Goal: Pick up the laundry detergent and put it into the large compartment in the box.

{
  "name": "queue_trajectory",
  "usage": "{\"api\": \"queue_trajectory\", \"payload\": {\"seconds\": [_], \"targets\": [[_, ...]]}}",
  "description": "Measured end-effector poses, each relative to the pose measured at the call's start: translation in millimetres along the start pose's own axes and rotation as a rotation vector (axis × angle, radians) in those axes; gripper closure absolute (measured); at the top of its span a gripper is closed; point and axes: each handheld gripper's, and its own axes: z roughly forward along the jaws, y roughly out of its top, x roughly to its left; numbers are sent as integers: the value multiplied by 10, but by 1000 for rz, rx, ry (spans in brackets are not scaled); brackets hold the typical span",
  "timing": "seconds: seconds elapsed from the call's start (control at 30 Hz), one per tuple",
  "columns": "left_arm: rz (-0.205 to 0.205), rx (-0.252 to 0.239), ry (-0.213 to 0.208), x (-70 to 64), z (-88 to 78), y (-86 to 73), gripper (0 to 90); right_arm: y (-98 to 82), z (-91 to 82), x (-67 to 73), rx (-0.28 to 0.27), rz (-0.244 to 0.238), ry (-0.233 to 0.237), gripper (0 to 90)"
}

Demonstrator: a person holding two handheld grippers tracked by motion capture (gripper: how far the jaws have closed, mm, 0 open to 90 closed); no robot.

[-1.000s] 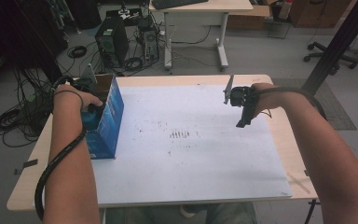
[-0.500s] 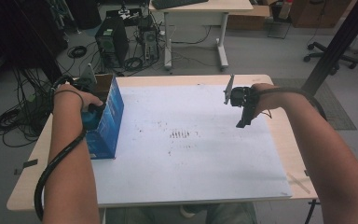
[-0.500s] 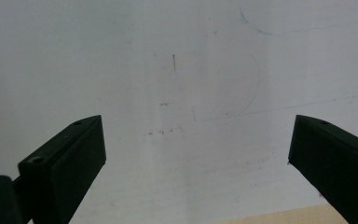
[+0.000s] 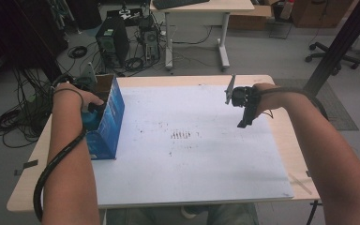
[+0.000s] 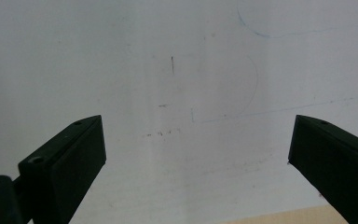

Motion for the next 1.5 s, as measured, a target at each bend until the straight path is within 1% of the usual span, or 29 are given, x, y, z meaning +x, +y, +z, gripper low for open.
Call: {"api": "queue_trajectory", "payload": {"seconds": [0.07, 0.1, 0.37, 0.6, 0.77, 0.87, 1.03, 1.27, 1.5], "targets": [[1, 2, 8, -5, -32, -3, 242, 5, -2, -1, -1, -1, 0, 36], [-3, 8, 13, -4, -46, -5, 207, 8, -2, -2, -3, -2, 0, 36], [-6, -8, 20, 0, -138, -26, 207, 27, -19, 6, -5, -7, -3, 36], [-11, -26, 23, -3, -235, -35, 183, 10, -38, 12, -8, -7, -7, 37], [-15, -30, 29, -10, -295, -42, 138, 9, -53, 19, -10, -4, -7, 37], [-16, -35, 19, -5, -329, -54, 130, 12, -56, 23, -11, -6, -8, 37], [-13, -42, 15, -9, -393, -72, 103, 14, -65, 27, -12, -5, -11, 37], [4, -57, 3, -40, -550, -101, 51, 21, -104, 39, -16, -8, -16, 37], [11, -75, 9, -67, -725, -132, 50, 9, -120, 54, -15, -8, -19, 37]]}}
